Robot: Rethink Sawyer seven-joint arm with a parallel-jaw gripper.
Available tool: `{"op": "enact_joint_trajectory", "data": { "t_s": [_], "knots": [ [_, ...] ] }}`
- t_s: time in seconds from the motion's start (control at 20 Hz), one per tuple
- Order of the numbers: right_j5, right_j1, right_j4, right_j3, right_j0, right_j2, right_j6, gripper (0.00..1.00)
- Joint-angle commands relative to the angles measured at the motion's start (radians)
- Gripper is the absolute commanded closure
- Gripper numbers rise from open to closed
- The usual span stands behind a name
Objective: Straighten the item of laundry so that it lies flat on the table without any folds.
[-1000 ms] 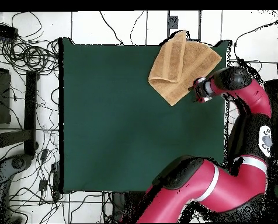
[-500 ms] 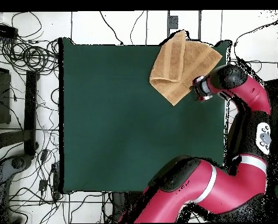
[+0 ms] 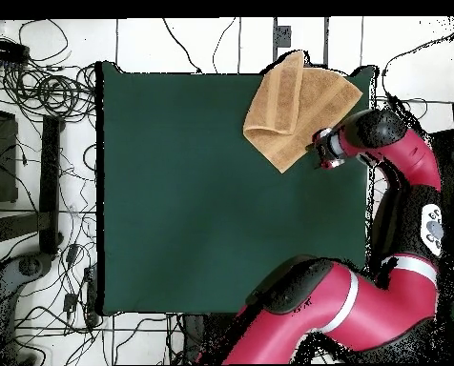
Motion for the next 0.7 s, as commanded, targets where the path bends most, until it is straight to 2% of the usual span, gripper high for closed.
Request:
{"op": "enact_joint_trajectory", "data": {
  "t_s": [0.05, 0.4, 0.5, 0.6, 0.65, 0.7],
  "knots": [
    [0.115, 0.086, 0.037, 0.255, 0.022, 0.136, -0.043, 0.00],
    [0.140, 0.080, 0.036, 0.244, 0.036, 0.128, -0.029, 0.00],
    [0.115, 0.069, 0.022, 0.250, 0.040, 0.122, -0.042, 0.00],
    [0.008, 0.055, -0.034, 0.247, 0.052, 0.102, -0.108, 0.00],
    [-0.163, 0.035, -0.111, 0.256, 0.061, 0.095, -0.227, 0.00],
    [-0.217, 0.031, -0.143, 0.248, 0.065, 0.088, -0.253, 0.00]
  ]
}}
